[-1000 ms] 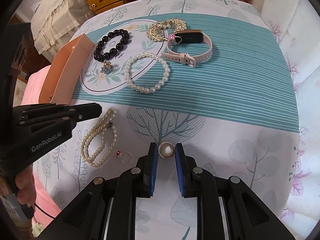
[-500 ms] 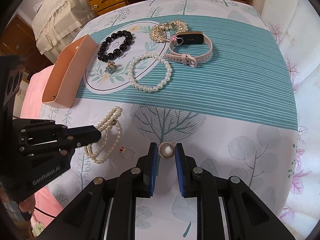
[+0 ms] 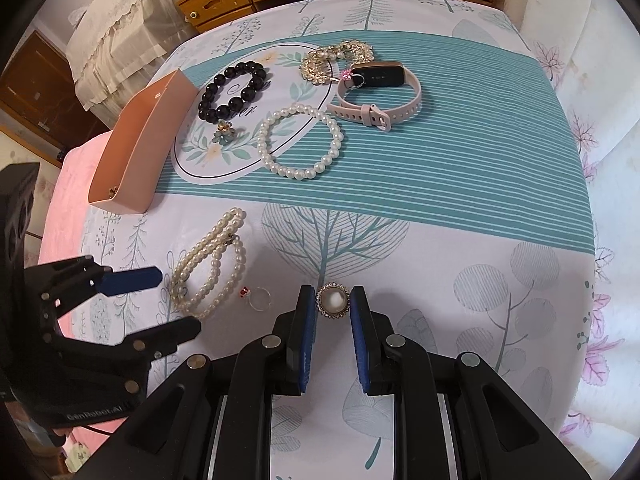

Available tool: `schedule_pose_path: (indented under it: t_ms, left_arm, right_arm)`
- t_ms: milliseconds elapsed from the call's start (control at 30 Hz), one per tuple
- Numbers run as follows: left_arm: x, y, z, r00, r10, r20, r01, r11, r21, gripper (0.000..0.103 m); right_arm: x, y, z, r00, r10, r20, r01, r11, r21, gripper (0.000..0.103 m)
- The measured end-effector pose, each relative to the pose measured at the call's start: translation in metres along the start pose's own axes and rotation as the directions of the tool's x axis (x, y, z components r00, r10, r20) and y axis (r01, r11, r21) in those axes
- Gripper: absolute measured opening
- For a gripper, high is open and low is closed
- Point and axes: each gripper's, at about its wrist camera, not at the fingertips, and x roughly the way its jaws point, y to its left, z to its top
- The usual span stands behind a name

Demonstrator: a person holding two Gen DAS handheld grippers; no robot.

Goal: Organize jewelry

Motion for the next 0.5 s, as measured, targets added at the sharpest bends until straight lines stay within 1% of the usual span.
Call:
schedule_pose_path:
  t_ms: [233, 367, 400, 467, 500]
  left_arm:
    - [0.017, -0.007, 0.005, 0.998, 0.031, -0.063, -0.031, 1.0, -0.004, 0.056]
    - [0.022, -0.016, 0.007, 0.995, 0.067, -0.071, -0.065, 0.997, 0.029, 0.055]
    - [0.022, -0.018, 0.008, 0.995, 0.076, -0.071, -0.074, 0.997, 0.036, 0.054]
    - [0.024, -0.023, 0.006, 0.991, 0.118, -0.069, -0.114, 0.992, 0.061, 0.049]
    - [0.024, -0.025, 0.006, 0.99, 0.124, -0.065, -0.119, 0.991, 0.066, 0.044]
  right_arm:
    - [-0.004, 0.002, -0.002, 1.0, 0.007, 0.005, -0.006, 1.0, -0.007, 0.018]
    - [-0.005, 0.001, -0.002, 1.0, 0.009, 0.005, -0.009, 1.0, -0.004, 0.018]
    - [-0.006, 0.0, -0.002, 1.0, 0.01, 0.004, -0.01, 1.0, -0.003, 0.018]
    - [-0.006, -0.001, -0.002, 1.0, 0.011, 0.005, -0.011, 1.0, -0.004, 0.018]
    - [-0.006, -0.002, -0.001, 1.0, 0.012, 0.006, -0.012, 1.0, -0.005, 0.018]
